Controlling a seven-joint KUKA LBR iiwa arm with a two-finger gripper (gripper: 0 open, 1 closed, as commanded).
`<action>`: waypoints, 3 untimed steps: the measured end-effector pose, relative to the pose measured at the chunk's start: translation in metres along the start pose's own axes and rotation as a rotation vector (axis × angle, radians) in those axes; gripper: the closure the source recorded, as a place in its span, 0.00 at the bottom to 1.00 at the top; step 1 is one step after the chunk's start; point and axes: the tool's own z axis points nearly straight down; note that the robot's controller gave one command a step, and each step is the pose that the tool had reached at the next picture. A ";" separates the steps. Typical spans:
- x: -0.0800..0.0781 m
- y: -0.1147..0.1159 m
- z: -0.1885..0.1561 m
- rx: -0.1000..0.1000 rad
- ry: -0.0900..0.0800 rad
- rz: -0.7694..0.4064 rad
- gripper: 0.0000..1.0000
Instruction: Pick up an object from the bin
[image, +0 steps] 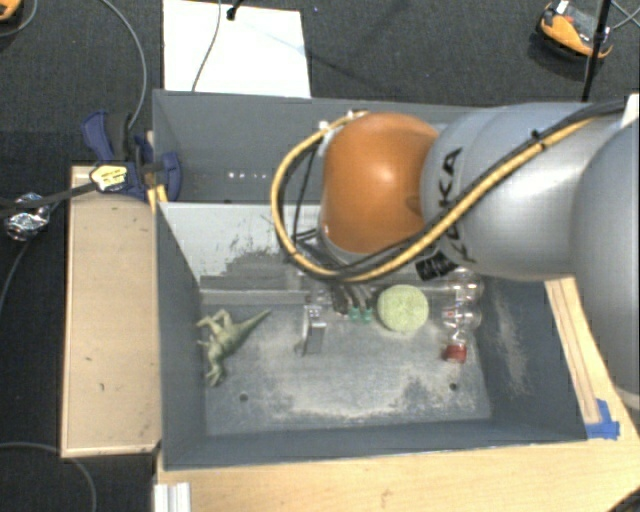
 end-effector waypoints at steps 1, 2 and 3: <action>-0.002 -0.001 -0.005 -0.002 -0.008 0.005 0.00; -0.016 0.045 0.053 -0.002 -0.009 -0.079 0.00; -0.030 0.083 0.061 0.000 -0.008 -0.346 0.00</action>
Offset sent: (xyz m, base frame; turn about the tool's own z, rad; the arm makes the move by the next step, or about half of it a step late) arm 0.0247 0.0900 -0.1166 -0.1650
